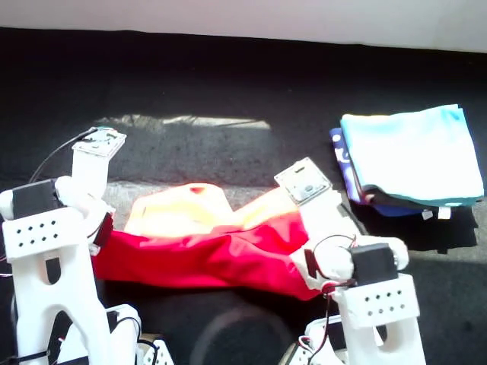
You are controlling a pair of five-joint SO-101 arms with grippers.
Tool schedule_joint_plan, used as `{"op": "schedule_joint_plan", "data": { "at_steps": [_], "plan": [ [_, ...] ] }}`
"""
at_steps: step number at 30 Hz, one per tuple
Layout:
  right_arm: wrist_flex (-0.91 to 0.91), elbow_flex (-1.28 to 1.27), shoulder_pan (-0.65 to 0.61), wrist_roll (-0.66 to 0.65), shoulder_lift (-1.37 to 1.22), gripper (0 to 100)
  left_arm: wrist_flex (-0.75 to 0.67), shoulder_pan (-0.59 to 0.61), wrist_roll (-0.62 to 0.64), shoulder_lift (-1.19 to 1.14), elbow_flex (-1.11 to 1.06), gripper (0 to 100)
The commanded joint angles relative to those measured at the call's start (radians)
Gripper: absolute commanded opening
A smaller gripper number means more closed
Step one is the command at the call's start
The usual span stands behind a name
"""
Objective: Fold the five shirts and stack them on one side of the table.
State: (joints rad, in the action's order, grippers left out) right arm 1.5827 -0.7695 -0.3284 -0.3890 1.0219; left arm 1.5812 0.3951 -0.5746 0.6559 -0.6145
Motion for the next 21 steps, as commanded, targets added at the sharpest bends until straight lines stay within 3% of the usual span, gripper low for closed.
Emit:
{"op": "schedule_joint_plan", "data": {
  "at_steps": [1,4,8,14,21],
  "plan": [
    [0.085,0.288,0.008,-0.008,0.021,20.8,-0.012,-0.005,-0.002,0.019,0.004,1],
    [0.062,0.473,0.013,0.003,0.015,20.1,-0.012,-0.007,-0.002,0.019,0.004,1],
    [-0.079,0.440,0.013,0.124,-0.096,20.1,-0.012,-0.008,-0.002,0.019,0.005,1],
    [-0.309,0.394,-0.015,0.249,-0.522,20.2,-0.012,-0.005,-0.005,0.022,0.004,1],
    [-0.318,0.561,-0.093,0.293,-0.992,20.2,-0.012,-0.004,-0.005,0.024,0.005,1]
  ]
}}
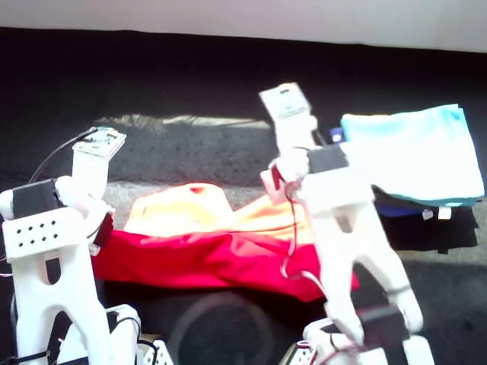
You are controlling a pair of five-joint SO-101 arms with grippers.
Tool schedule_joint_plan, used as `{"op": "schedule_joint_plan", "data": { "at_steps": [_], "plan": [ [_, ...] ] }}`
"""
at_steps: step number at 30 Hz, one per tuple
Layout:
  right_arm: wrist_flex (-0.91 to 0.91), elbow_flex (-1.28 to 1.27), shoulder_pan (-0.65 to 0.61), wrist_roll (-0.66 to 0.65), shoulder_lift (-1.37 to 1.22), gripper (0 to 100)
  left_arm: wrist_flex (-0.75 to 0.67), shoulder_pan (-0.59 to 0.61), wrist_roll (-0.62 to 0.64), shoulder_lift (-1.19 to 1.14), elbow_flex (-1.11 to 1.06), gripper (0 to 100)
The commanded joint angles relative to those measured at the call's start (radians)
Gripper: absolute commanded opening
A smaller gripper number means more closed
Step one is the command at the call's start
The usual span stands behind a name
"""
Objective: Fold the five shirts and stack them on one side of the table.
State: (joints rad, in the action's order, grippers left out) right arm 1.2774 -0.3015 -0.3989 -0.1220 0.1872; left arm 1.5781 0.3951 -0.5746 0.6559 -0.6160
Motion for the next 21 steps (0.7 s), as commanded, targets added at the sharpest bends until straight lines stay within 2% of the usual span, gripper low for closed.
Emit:
{"op": "schedule_joint_plan", "data": {
  "at_steps": [1,6,13,15,18,21],
  "plan": [
    [-0.013,0.119,-0.025,0.034,-0.209,20.2,-0.009,-0.004,-0.005,0.024,0.007,1],
    [-0.013,0.249,-0.027,0.046,-0.406,20.2,-0.009,-0.004,-0.006,0.024,0.007,1],
    [-0.015,0.344,-0.033,0.043,-0.555,20.1,-0.023,-0.004,-0.006,0.021,0.007,1],
    [-0.016,0.366,-0.039,0.041,-0.588,16.4,-0.040,-0.004,-0.006,0.019,0.005,1],
    [-0.016,0.407,-0.042,0.043,-0.627,0.5,-0.044,-0.004,-0.006,0.021,0.007,1],
    [-0.013,0.433,-0.039,0.044,-0.639,0.9,-0.043,-0.004,-0.006,0.019,0.005,1]
  ]
}}
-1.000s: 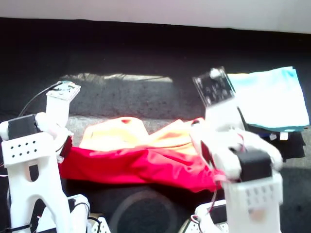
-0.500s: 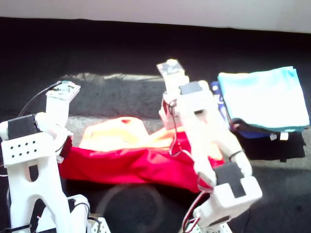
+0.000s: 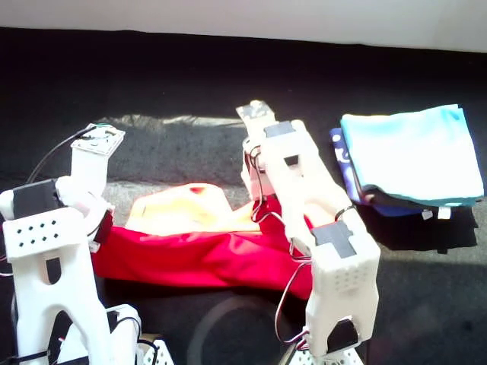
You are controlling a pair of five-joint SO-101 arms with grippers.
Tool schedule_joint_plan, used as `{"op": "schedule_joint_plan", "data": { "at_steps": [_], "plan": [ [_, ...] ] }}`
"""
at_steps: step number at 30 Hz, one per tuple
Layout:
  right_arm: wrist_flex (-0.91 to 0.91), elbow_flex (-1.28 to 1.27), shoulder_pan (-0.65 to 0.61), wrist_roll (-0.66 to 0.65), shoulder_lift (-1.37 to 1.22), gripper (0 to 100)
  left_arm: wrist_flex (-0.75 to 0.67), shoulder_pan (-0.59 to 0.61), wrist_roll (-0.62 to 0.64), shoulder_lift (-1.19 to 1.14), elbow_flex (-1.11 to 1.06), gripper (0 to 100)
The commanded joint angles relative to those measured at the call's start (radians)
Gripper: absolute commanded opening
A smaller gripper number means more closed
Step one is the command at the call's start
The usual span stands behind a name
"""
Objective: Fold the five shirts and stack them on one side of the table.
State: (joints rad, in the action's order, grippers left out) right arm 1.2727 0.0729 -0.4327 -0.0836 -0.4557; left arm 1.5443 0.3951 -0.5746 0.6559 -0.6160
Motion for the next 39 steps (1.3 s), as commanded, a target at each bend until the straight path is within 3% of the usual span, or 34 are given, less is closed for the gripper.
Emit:
{"op": "schedule_joint_plan", "data": {
  "at_steps": [1,6,11,14,20,23,34,39],
  "plan": [
    [-0.008,0.067,-0.004,0.006,0.005,0.4,-0.008,-0.004,-0.006,0.018,0.005,1],
    [0.096,0.246,0.008,0.006,0.007,0.7,-0.061,-0.004,-0.002,0.016,0.019,1],
    [0.222,0.639,0.070,-0.002,0.004,0.7,-0.083,-0.004,0.002,-0.058,0.189,1],
    [0.269,0.868,0.101,-0.028,0.002,0.6,-0.068,-0.004,0.026,-0.220,0.404,1],
    [0.286,1.199,0.107,-0.140,0.004,0.6,0.204,-0.010,0.097,-0.610,1.084,1],
    [0.338,1.314,0.107,-0.141,0.004,0.6,0.236,-0.002,0.115,-0.704,1.314,1],
    [0.426,1.673,0.122,-0.141,0.015,0.6,0.236,-0.038,0.121,-0.493,1.330,1],
    [0.424,1.692,0.160,-0.143,0.151,0.6,0.232,-0.036,0.117,-0.351,1.333,1]
  ]
}}
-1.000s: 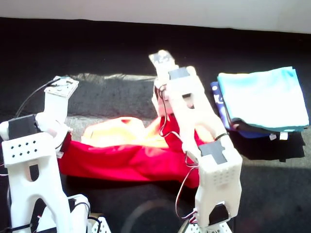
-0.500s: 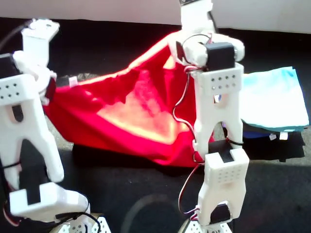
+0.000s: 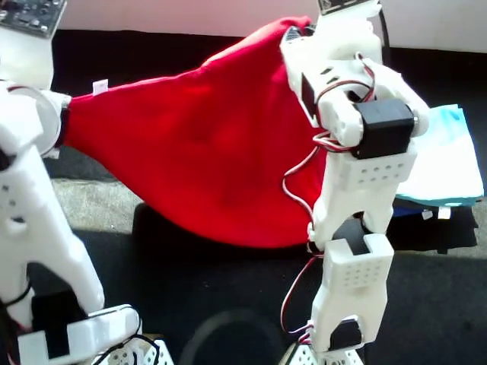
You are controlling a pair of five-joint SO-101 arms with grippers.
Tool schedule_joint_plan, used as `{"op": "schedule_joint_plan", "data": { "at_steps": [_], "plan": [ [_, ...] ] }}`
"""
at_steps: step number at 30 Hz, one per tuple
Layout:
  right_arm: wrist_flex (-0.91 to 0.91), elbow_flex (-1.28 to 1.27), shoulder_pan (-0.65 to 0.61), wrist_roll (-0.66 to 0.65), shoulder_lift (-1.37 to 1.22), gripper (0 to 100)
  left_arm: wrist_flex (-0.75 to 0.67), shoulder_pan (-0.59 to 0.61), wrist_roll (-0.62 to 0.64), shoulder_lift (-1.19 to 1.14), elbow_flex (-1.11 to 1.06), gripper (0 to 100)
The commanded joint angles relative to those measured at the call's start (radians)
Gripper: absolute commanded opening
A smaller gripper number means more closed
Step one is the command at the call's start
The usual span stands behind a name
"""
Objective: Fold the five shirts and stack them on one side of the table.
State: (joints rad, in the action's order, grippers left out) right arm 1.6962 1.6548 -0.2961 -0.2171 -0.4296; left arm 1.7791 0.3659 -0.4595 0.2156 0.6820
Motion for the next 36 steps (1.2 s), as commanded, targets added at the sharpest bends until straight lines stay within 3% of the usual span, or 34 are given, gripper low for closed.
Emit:
{"op": "schedule_joint_plan", "data": {
  "at_steps": [1,15,21,36],
  "plan": [
    [0.001,0.110,0.027,-0.009,0.157,0.6,-0.003,-0.007,0.002,0.114,0.035,1],
    [-0.079,-0.088,0.027,-0.143,0.532,0.6,-0.003,-0.007,0.008,0.265,0.030,1],
    [-0.114,-0.185,0.027,-0.140,0.654,0.6,-0.003,-0.007,0.008,0.326,0.035,1],
    [-0.104,-0.252,0.021,-0.137,0.705,0.6,-0.005,0.053,0.006,0.529,0.033,1]
  ]
}}
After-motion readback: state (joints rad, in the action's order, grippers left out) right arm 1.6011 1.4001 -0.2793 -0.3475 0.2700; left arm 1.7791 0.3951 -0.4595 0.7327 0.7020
